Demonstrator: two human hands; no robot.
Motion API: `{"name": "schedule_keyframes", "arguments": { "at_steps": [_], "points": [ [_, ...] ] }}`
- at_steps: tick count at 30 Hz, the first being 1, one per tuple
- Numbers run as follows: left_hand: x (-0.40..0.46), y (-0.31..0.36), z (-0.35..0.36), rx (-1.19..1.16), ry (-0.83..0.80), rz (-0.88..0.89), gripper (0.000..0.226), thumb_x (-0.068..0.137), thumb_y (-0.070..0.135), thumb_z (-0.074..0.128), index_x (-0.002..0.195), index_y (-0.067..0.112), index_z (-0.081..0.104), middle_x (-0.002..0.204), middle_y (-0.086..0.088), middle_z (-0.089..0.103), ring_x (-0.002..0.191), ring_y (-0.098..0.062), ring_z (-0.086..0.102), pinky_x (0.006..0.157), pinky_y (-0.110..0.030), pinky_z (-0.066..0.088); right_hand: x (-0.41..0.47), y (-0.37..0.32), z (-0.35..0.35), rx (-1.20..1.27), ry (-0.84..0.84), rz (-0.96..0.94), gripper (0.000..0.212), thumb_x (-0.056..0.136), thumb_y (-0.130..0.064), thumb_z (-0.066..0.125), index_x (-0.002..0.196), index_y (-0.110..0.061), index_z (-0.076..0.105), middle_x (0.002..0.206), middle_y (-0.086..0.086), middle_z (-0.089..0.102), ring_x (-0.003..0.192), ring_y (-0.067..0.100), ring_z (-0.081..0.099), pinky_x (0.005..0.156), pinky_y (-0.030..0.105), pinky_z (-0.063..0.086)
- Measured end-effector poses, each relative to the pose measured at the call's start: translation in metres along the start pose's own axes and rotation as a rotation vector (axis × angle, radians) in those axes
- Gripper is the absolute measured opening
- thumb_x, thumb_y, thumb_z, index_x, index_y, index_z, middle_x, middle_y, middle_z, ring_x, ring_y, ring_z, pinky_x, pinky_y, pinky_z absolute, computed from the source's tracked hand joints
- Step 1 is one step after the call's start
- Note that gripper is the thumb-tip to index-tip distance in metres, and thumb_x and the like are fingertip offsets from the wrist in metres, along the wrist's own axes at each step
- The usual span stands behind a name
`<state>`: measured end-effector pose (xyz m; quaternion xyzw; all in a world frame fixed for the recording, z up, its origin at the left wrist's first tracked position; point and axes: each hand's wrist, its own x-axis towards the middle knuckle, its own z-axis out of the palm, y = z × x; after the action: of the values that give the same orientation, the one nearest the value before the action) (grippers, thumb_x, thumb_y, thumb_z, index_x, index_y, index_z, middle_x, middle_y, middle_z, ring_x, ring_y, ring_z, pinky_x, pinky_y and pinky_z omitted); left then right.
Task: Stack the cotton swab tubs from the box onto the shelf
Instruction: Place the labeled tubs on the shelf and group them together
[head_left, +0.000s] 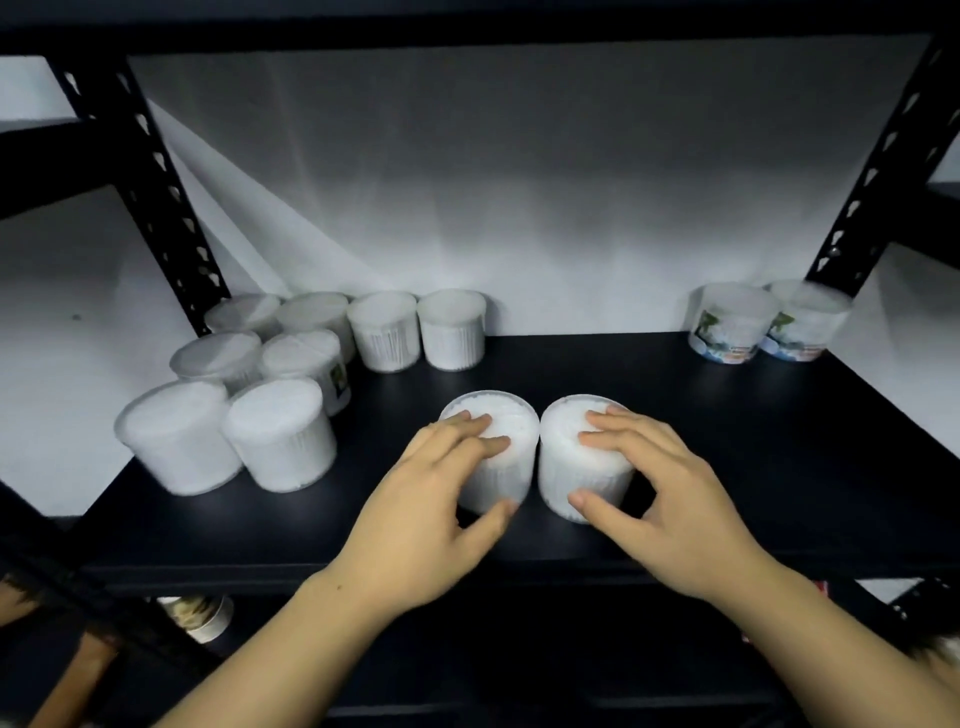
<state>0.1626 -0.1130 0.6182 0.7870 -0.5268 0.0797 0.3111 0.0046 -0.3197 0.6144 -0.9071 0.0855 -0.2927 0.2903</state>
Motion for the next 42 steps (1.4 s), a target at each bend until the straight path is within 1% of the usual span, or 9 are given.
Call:
{"name": "schedule_keyframes", "arguments": {
  "at_steps": [7,12,15,22,27,30,32,39,42],
  "points": [
    [0.01,0.007,0.006,-0.069,0.074,-0.024,0.04,0.082,0.052,0.073,0.105,0.025,0.054,0.115,0.015,0.052,0.126,-0.01,0.049,0.099,-0.03,0.046,0.01,-0.015,0.015,0.0,0.194,0.046,0.046,0.066,-0.057,0.083,0.086,-0.023,0.06,0.106,-0.014,0.061,0.113,0.013,0.059,0.095,0.047,0.049],
    [0.02,0.001,0.001,-0.112,0.041,-0.002,0.045,0.079,0.055,0.077,0.105,0.023,0.059,0.101,0.013,0.045,0.102,-0.011,0.055,0.085,-0.029,0.048,0.014,-0.008,0.003,0.005,0.112,0.047,0.041,0.065,-0.049,0.086,0.079,-0.028,0.054,0.098,-0.015,0.063,0.111,0.004,0.061,0.116,0.055,0.031],
    [0.023,-0.006,-0.009,-0.223,-0.037,0.03,0.034,0.078,0.037,0.081,0.109,0.027,0.069,0.103,0.014,0.05,0.114,-0.007,0.058,0.094,-0.032,0.048,0.014,-0.002,-0.011,0.061,0.022,0.043,0.029,0.065,-0.034,0.081,0.09,-0.03,0.067,0.105,-0.016,0.069,0.126,0.005,0.056,0.118,0.054,0.03],
    [0.029,-0.019,-0.023,-0.297,-0.163,0.097,0.041,0.07,0.008,0.075,0.108,0.024,0.073,0.123,0.016,0.065,0.14,-0.006,0.045,0.113,-0.042,0.04,0.011,0.004,-0.038,0.1,-0.193,0.05,0.039,0.064,-0.026,0.064,0.1,-0.038,0.074,0.121,-0.029,0.068,0.141,0.004,0.041,0.115,0.054,0.031],
    [0.031,-0.001,-0.022,-0.158,-0.004,0.09,0.042,0.076,0.048,0.077,0.114,0.03,0.07,0.115,0.019,0.058,0.112,-0.01,0.053,0.1,-0.028,0.042,0.015,-0.011,-0.035,-0.03,-0.069,-0.014,0.042,0.069,-0.047,0.078,0.109,-0.037,0.072,0.123,-0.024,0.062,0.123,0.007,0.052,0.105,0.044,0.038],
    [0.035,0.006,-0.013,0.091,-0.006,0.066,0.051,0.079,0.068,0.062,0.118,0.036,0.069,0.103,0.019,0.052,0.099,-0.007,0.046,0.093,-0.032,0.041,0.019,-0.018,-0.026,-0.201,-0.047,0.0,0.054,0.07,-0.074,0.067,0.11,-0.038,0.071,0.107,-0.021,0.056,0.105,0.003,0.05,0.094,0.03,0.033],
    [0.035,0.008,-0.01,0.143,-0.044,0.047,0.05,0.08,0.07,0.057,0.117,0.039,0.069,0.101,0.019,0.051,0.097,-0.008,0.046,0.091,-0.034,0.041,0.02,-0.019,-0.019,-0.314,-0.091,-0.006,0.056,0.073,-0.077,0.06,0.109,-0.036,0.07,0.103,-0.02,0.053,0.101,0.006,0.047,0.093,0.032,0.033],
    [0.03,0.0,-0.023,-0.071,-0.142,0.103,0.037,0.081,0.046,0.068,0.115,0.033,0.073,0.11,0.022,0.059,0.108,-0.001,0.053,0.097,-0.026,0.045,0.007,-0.008,-0.039,-0.056,-0.187,-0.036,0.029,0.074,-0.023,0.077,0.102,-0.029,0.073,0.113,-0.022,0.066,0.112,0.006,0.06,0.106,0.042,0.043],
    [0.028,-0.003,-0.028,-0.15,-0.172,0.112,0.037,0.078,0.034,0.068,0.114,0.032,0.075,0.119,0.023,0.063,0.12,0.001,0.056,0.111,-0.031,0.04,-0.003,0.002,-0.051,0.069,-0.186,-0.007,0.037,0.075,0.0,0.078,0.101,-0.026,0.076,0.12,-0.023,0.07,0.129,0.002,0.056,0.122,0.046,0.028]
  ]
}}
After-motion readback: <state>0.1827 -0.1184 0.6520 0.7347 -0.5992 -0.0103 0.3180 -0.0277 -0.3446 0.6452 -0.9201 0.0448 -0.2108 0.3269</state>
